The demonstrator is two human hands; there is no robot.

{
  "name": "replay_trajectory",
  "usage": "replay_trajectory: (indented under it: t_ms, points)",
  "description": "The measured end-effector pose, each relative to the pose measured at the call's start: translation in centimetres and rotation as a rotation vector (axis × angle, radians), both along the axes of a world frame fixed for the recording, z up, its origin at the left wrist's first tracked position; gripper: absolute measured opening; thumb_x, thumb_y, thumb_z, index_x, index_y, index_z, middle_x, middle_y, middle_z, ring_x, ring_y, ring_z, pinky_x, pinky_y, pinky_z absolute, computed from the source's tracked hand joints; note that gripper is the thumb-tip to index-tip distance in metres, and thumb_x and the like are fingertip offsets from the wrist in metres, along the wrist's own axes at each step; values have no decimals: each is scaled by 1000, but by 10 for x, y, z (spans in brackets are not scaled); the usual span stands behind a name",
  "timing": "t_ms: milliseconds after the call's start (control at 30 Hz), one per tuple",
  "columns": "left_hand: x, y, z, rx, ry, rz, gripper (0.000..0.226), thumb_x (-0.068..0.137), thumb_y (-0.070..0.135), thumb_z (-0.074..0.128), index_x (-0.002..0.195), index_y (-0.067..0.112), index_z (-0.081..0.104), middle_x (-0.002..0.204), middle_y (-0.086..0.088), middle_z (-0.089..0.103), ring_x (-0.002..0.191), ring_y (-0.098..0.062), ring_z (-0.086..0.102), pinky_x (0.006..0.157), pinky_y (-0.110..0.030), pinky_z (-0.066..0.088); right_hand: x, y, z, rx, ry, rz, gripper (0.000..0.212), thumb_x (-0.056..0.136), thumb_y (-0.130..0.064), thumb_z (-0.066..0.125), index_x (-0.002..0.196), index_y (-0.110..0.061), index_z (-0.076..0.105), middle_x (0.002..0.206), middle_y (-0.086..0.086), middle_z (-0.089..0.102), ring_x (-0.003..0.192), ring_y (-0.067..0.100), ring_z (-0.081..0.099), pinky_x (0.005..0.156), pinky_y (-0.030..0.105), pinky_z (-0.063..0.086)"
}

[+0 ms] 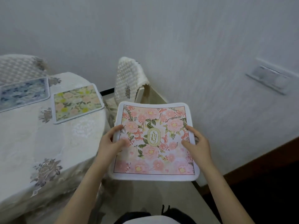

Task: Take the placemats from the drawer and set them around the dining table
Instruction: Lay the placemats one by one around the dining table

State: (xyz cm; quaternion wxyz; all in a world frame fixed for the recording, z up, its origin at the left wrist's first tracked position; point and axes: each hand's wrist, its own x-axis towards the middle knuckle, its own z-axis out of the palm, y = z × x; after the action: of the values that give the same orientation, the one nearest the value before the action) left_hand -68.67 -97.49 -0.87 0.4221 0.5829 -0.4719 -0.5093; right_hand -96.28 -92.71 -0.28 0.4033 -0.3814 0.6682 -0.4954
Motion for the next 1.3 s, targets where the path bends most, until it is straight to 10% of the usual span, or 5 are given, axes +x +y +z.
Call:
replay_trajectory:
  t_ms: [700, 1000, 1300]
  points:
    - [19, -190, -9, 82, -35, 835, 51, 81, -2, 63, 122, 28, 61, 111, 2, 62, 83, -6, 64, 51, -15, 51, 70, -398, -1, 21, 30, 811, 51, 85, 7, 61, 126, -23, 59, 110, -3, 63, 78, 1, 68, 58, 17, 55]
    - [46, -165, -20, 115, -29, 1241, 55, 77, -6, 61, 115, 33, 61, 109, 12, 62, 78, -7, 62, 58, -31, 57, 176, -448, -12, 24, 71, 1193, 54, 82, 6, 62, 125, -27, 61, 108, -7, 66, 81, 6, 69, 62, 25, 58]
    - [101, -127, -24, 64, -13, 1463, 54, 78, -9, 58, 119, 27, 60, 111, 17, 59, 89, 3, 61, 54, -11, 49, 296, -438, -17, 6, 103, 1418, 54, 81, 6, 63, 122, -29, 62, 103, -7, 68, 62, 21, 61, 53, 35, 55]
